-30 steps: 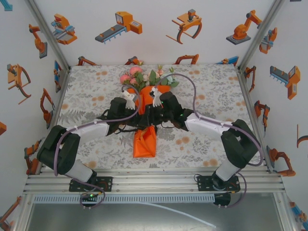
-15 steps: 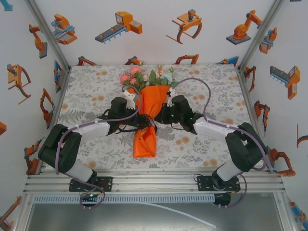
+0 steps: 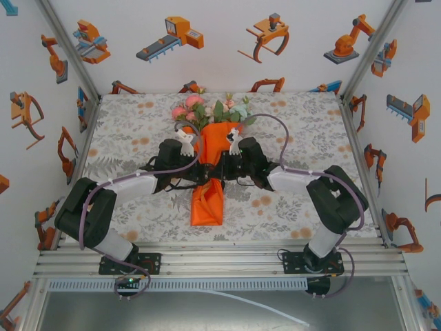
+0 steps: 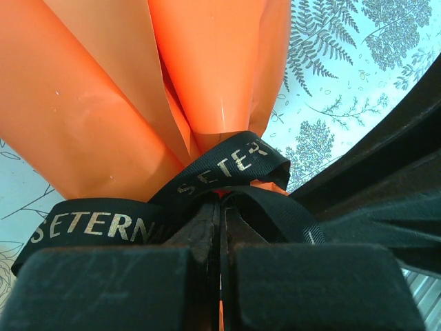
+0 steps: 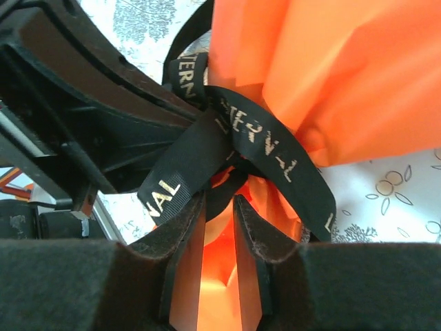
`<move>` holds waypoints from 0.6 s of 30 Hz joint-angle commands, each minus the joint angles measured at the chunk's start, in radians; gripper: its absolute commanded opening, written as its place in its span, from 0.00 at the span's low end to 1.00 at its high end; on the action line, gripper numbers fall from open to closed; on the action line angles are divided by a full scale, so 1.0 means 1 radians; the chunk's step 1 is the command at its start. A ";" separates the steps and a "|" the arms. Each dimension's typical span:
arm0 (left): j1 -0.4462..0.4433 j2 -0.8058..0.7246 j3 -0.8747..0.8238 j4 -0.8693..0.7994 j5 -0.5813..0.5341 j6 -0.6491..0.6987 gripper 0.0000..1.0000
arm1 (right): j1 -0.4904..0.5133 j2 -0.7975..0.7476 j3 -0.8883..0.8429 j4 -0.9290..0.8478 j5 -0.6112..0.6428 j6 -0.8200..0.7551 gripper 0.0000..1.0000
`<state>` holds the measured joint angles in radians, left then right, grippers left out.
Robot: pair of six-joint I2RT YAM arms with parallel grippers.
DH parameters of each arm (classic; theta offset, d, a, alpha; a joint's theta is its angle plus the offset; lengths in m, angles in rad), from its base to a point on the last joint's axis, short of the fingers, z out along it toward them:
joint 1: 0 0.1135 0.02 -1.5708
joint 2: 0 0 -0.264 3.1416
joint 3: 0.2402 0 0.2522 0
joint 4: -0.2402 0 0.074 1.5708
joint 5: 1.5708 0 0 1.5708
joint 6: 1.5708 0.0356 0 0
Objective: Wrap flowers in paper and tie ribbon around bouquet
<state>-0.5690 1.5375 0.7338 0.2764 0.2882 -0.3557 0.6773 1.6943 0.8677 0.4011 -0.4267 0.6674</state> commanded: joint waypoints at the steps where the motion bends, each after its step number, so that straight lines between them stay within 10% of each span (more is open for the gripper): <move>1: -0.005 0.009 0.023 0.006 0.012 -0.005 0.00 | 0.001 -0.005 0.031 0.051 -0.018 0.011 0.29; 18: -0.004 0.011 0.020 0.024 0.040 -0.003 0.00 | 0.014 0.089 0.113 0.028 -0.013 0.004 0.39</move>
<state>-0.5690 1.5429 0.7338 0.2775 0.3073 -0.3557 0.6792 1.7622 0.9520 0.4175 -0.4294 0.6785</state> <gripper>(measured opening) 0.008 0.387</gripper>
